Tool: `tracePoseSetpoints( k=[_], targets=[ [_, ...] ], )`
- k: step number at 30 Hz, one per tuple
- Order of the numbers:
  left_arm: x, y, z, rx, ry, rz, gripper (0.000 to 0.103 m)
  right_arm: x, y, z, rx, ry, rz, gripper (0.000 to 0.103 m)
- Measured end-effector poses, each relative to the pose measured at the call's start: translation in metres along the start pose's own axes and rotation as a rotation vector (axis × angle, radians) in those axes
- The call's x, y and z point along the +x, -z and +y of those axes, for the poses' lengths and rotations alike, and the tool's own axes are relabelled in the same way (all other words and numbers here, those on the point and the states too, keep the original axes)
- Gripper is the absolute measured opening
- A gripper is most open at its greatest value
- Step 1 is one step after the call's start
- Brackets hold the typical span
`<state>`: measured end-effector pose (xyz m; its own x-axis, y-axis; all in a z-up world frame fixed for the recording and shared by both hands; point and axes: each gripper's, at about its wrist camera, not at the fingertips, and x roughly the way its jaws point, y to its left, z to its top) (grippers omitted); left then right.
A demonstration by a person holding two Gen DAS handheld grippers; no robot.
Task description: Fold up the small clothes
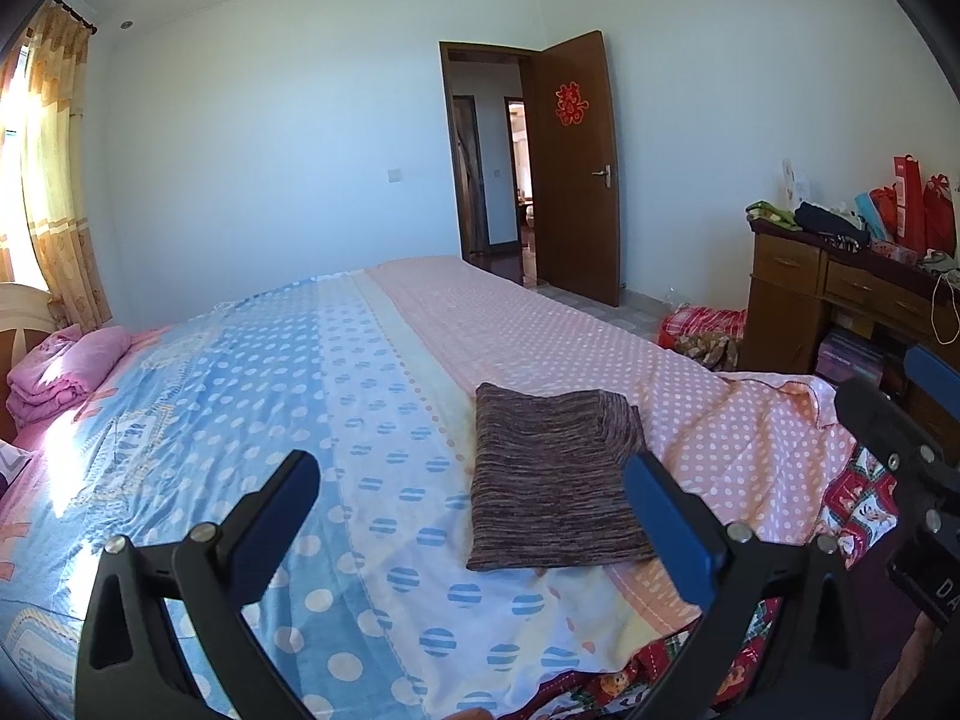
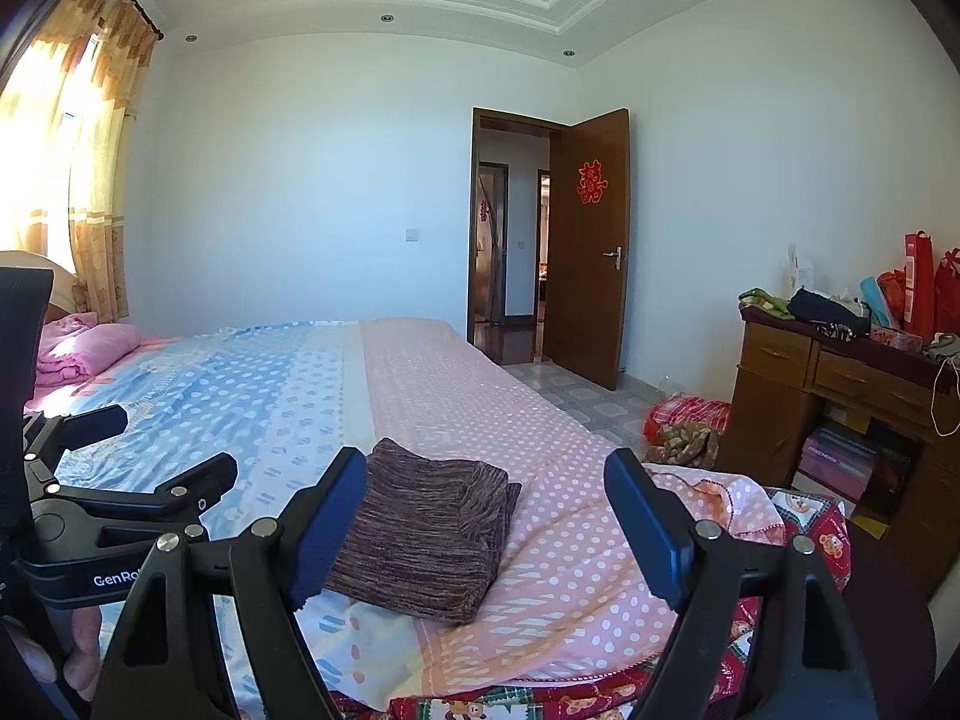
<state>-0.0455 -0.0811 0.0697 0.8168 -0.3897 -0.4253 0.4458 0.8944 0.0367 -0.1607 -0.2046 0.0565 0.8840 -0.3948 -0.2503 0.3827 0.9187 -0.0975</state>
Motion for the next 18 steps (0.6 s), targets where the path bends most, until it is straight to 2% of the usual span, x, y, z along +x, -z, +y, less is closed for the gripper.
tracePoseSetpoints(
  k=[9, 18],
  targets=[
    [0.0, 0.001, -0.004, 0.021, -0.01, 0.003, 0.103, 0.005, 0.004, -0.012, 0.055, 0.005, 0.029, 0.082],
    [0.0, 0.001, -0.003, 0.02, -0.009, 0.004, 0.103, 0.007, 0.007, -0.01, 0.043, -0.001, 0.034, 0.082]
  ],
)
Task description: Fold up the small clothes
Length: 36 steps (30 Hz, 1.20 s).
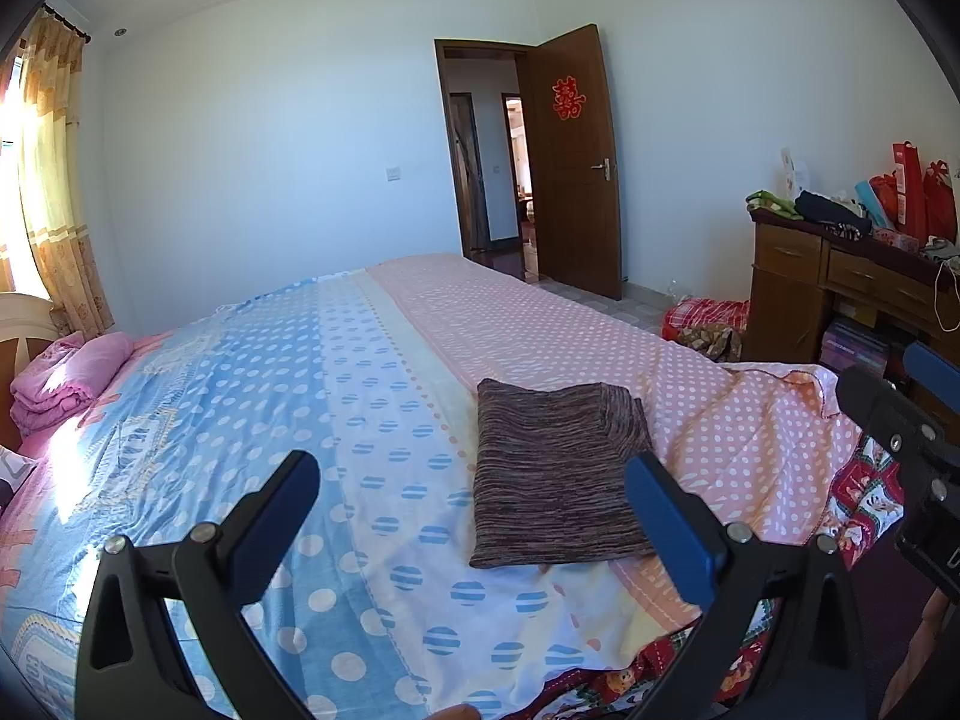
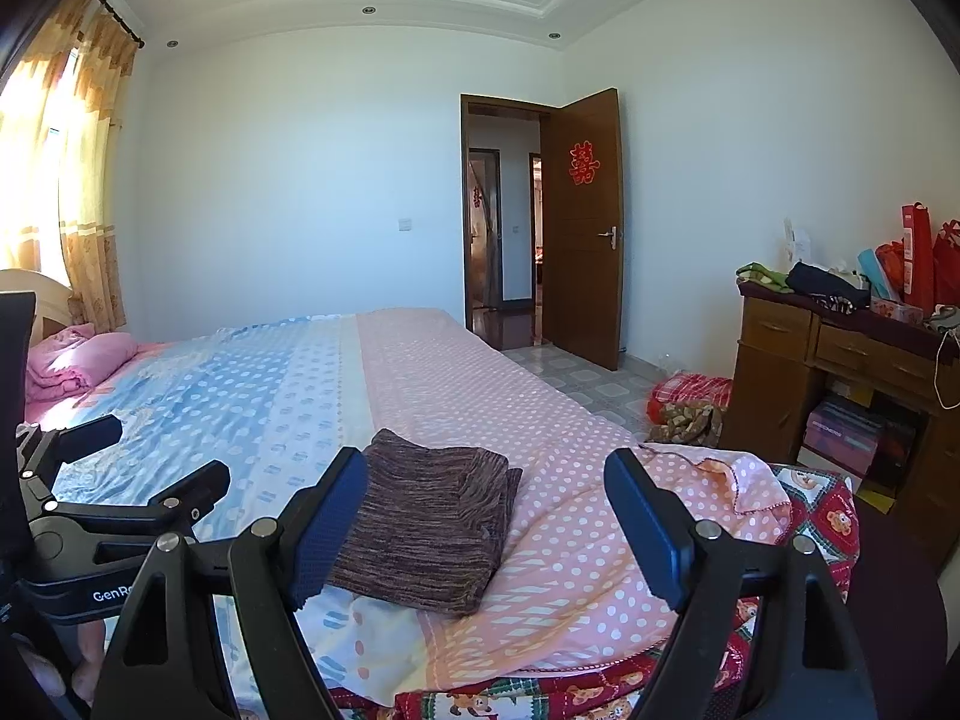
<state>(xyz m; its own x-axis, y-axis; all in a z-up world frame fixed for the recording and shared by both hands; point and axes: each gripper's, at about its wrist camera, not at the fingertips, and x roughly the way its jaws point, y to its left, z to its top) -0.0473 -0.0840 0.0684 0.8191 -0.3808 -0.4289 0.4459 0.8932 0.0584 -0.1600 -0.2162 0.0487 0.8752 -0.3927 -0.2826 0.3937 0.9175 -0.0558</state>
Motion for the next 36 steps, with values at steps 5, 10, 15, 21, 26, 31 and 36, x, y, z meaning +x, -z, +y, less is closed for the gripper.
tracePoseSetpoints(
  k=[5, 10, 15, 21, 26, 31, 36],
  targets=[
    [0.0, 0.0, 0.0, 0.001, -0.001, 0.001, 0.103, 0.0, 0.0, 0.001, -0.003, -0.001, 0.0, 0.082],
    [0.0, 0.0, 0.0, -0.002, -0.001, 0.003, 0.103, 0.0, 0.001, 0.0, 0.001, 0.0, 0.004, 0.082],
    [0.0, 0.0, 0.001, 0.0, -0.003, 0.001, 0.103, 0.0, 0.001, -0.001, 0.001, 0.003, 0.003, 0.082],
    [0.002, 0.001, -0.002, 0.009, -0.033, -0.005, 0.103, 0.0, 0.001, -0.002, -0.004, 0.008, -0.003, 0.082],
    [0.009, 0.002, -0.004, 0.019, -0.051, 0.009, 0.103, -0.001, 0.002, -0.002, -0.014, 0.013, -0.01, 0.082],
    [0.014, 0.002, 0.0, -0.01, -0.017, 0.046, 0.103, 0.001, 0.002, -0.002, -0.013, 0.011, -0.006, 0.082],
    [0.014, 0.003, 0.004, -0.032, -0.006, 0.035, 0.103, 0.002, 0.004, -0.002, -0.014, 0.007, 0.0, 0.082]
  ],
)
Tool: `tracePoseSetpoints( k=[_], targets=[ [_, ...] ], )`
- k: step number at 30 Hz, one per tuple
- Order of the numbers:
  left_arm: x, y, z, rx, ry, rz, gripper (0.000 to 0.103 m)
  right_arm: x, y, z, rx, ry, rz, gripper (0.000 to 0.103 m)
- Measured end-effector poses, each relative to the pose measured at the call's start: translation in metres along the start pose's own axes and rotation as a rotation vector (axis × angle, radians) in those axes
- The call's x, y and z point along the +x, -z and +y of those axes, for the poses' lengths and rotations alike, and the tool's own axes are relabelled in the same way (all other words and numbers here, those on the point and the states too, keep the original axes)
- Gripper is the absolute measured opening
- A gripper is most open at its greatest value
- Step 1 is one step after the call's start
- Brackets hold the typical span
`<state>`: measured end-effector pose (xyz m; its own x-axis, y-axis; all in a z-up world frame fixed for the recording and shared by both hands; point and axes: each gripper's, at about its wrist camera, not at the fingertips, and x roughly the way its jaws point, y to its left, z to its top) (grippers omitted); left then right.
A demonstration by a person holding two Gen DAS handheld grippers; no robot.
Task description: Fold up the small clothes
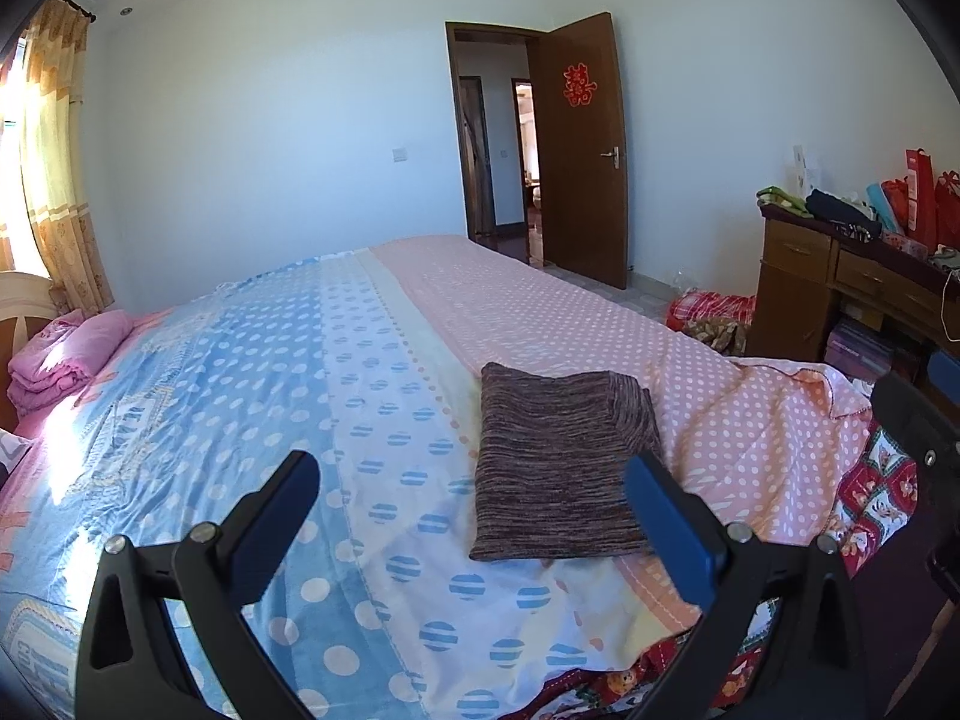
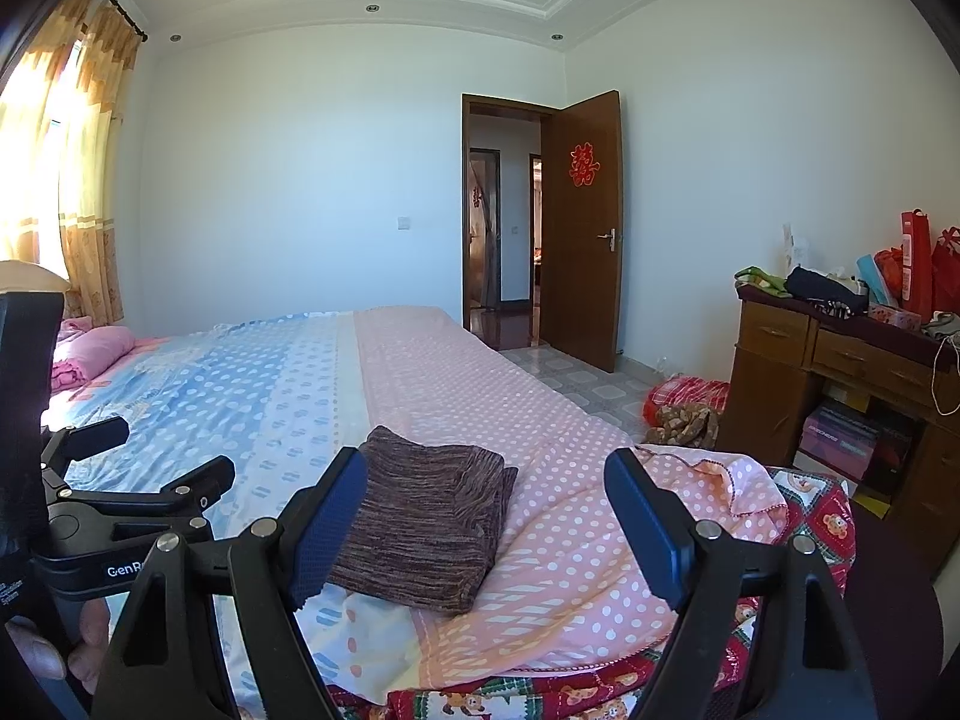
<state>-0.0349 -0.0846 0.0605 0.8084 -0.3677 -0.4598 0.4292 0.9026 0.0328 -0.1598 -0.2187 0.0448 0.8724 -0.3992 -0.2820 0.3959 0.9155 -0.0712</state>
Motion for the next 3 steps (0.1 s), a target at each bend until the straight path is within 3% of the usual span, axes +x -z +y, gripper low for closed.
tracePoseSetpoints(
  k=[3],
  targets=[
    [0.0012, -0.0011, 0.0017, 0.006, -0.011, -0.003, 0.103, 0.0036, 0.0016, -0.0027, 0.004, 0.004, 0.007, 0.082]
  ],
)
